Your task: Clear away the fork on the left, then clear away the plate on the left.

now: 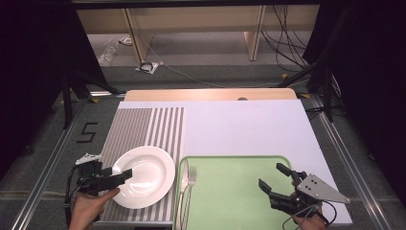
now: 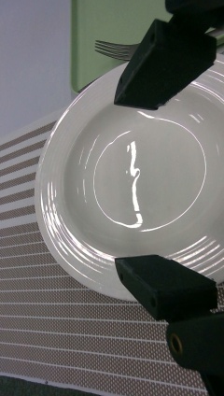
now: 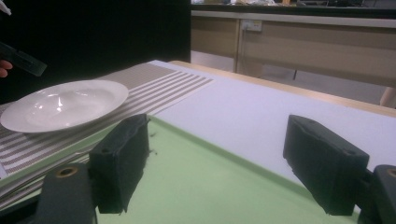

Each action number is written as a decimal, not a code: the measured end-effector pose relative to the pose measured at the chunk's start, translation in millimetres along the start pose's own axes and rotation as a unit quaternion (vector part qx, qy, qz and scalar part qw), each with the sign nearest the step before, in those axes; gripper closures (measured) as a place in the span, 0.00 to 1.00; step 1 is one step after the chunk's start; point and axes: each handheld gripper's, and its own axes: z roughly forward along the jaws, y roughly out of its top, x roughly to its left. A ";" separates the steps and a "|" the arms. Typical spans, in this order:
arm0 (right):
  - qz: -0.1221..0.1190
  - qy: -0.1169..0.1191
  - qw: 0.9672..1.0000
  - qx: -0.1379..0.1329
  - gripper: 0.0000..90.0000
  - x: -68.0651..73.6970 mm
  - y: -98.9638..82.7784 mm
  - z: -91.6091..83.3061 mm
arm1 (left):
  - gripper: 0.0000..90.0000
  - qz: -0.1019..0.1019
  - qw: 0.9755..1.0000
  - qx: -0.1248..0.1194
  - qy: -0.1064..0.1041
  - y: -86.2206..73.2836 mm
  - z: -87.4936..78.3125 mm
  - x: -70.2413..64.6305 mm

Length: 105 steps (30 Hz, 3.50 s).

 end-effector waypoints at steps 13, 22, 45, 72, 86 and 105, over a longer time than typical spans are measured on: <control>-0.001 -0.001 1.000 0.003 0.26 0.9 0.2 1.2 | 0.20 -0.101 0.995 -0.008 -0.015 -8.3 -4.7 25.1; -0.003 -0.001 1.000 0.003 0.26 -0.4 0.0 2.0 | 0.20 -0.152 0.988 -0.019 -0.016 -11.9 -6.5 35.3; -0.002 0.002 1.000 0.006 0.26 1.5 -0.3 4.1 | 0.20 -0.252 0.967 -0.028 -0.033 -26.0 -11.6 47.4; 0.000 0.004 1.000 0.008 0.26 2.5 -0.6 4.9 | 0.20 -0.384 0.920 0.000 -0.075 -56.8 5.0 47.2; 0.000 0.005 1.000 0.008 0.26 3.1 -1.0 6.0 | 0.27 -0.432 0.896 0.004 -0.102 -68.5 14.9 37.4; -0.002 0.006 1.000 0.009 0.26 3.5 -0.9 6.2 | 0.50 -0.455 0.885 0.015 -0.101 -78.2 25.3 32.7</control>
